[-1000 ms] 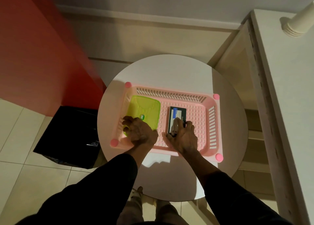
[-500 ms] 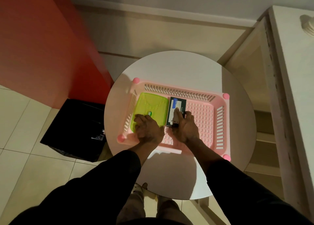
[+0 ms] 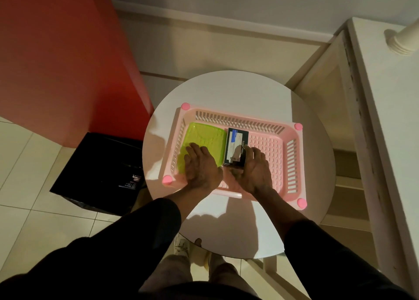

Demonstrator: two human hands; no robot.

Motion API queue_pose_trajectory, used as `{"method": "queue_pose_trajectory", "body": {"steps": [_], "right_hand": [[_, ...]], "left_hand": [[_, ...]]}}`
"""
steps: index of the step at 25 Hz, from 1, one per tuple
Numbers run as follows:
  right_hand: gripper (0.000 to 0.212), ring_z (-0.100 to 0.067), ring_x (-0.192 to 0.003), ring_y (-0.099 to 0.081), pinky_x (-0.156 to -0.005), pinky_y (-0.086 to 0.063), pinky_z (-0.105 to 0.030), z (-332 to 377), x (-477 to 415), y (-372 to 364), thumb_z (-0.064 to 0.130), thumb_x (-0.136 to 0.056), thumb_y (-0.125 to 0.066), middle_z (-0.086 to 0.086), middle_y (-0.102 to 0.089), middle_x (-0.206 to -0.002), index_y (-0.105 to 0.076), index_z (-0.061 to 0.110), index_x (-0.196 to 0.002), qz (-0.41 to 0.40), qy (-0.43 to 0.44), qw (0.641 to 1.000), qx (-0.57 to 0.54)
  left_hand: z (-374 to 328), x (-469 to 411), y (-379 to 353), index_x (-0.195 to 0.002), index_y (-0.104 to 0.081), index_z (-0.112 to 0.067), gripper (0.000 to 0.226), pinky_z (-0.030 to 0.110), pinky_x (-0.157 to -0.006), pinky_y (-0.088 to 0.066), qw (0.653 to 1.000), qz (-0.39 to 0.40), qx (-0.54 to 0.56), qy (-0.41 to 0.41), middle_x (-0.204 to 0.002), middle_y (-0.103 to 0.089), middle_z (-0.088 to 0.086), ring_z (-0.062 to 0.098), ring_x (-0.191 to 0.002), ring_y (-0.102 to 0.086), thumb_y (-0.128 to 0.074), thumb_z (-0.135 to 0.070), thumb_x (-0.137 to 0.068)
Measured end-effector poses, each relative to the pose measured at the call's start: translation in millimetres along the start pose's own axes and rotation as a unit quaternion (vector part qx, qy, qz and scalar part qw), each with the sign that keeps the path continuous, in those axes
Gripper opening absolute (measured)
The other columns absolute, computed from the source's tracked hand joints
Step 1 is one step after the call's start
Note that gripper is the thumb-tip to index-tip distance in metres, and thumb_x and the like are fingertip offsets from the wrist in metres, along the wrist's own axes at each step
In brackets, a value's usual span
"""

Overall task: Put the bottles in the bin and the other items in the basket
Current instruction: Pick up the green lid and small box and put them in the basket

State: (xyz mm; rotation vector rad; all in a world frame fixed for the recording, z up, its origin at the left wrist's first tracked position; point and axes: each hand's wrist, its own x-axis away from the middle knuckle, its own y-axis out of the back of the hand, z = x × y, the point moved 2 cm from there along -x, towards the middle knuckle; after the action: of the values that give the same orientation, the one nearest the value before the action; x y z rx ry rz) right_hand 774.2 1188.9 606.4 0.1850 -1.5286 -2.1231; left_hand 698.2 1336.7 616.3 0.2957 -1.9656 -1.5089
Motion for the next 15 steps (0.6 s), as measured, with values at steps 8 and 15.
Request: {"method": "queue_pose_trajectory", "body": {"steps": [8, 15], "right_hand": [[0.08, -0.039, -0.146, -0.039, -0.12, -0.034, -0.051, 34, 49, -1, 0.051, -0.094, -0.064, -0.023, -0.045, -0.154, -0.04, -0.001, -0.15, -0.071, 0.038, 0.997, -0.001], [0.079, -0.038, -0.151, -0.033, -0.122, -0.031, -0.052, 81, 95, -25, 0.049, -0.097, -0.063, -0.023, -0.041, -0.158, -0.04, -0.003, -0.151, -0.101, 0.08, 0.992, -0.006]], "left_hand": [[57, 39, 9, -0.164, -0.025, -0.001, 0.088, 0.05, -0.133, -0.013, 0.982, -0.08, 0.02, -0.167, -0.175, -0.011, 0.025, 0.04, -0.164, -0.008, -0.05, -0.058, -0.102], [124, 89, -8, -0.164, -0.028, 0.0, 0.088, 0.052, -0.133, -0.01, 0.977, -0.098, -0.005, -0.189, -0.176, -0.004, 0.026, 0.039, -0.165, 0.002, -0.046, -0.06, -0.102]]}}
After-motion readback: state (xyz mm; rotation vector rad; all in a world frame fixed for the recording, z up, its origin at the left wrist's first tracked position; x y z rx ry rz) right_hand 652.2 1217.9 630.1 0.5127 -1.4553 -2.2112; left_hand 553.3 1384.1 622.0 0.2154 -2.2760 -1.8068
